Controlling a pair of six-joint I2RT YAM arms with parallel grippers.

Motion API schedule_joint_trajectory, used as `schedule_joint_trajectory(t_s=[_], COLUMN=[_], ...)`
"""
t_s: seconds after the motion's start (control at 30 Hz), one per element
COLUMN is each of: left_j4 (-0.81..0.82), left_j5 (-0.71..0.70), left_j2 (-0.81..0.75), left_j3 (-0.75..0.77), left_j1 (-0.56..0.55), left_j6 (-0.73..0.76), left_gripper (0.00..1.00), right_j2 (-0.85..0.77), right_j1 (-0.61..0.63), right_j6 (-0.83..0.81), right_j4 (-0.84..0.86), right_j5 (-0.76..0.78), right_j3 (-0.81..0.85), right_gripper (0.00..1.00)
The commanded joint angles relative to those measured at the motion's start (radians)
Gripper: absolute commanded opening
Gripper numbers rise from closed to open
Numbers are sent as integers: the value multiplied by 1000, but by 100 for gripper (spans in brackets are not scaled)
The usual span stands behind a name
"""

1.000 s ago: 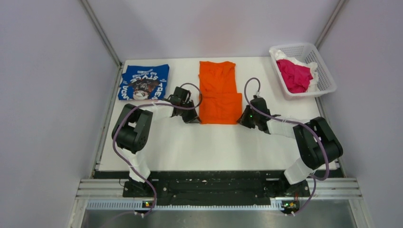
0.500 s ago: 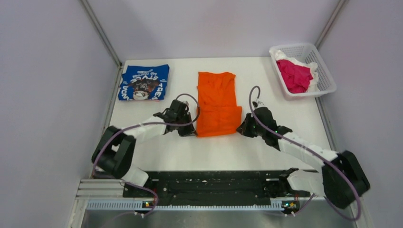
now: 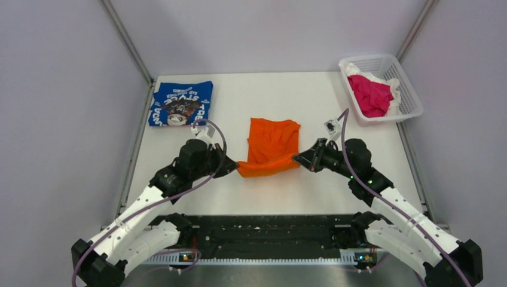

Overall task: Fold and stack the t-shirts
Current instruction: Fold the long partially folded tshirt into a neat square

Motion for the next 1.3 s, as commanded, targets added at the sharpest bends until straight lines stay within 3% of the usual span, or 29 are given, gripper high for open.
schedule_joint_trajectory(t_s=[0.0, 0.17, 0.43, 0.73, 1.27], left_j4=[-1, 19, 60, 133, 236], left_j5=[-69, -181, -275, -279, -136], left_j2=[-60, -68, -35, 193, 636], left_j3=[-10, -4, 40, 113, 415], left_j1=[-3, -3, -3, 47, 211], left_j6=[-32, -51, -33, 2, 108], left_gripper=[0, 0, 0, 0, 0], right_j2=[-3, 29, 203, 212, 509], right_j1=[9, -3, -147, -184, -285], right_j6=[16, 33, 176, 132, 138], right_j4=[179, 292, 543, 442, 514], right_j5=[-59, 5, -111, -12, -45], right_j3=[12, -29, -119, -90, 77], right_gripper=[0, 0, 0, 0, 0])
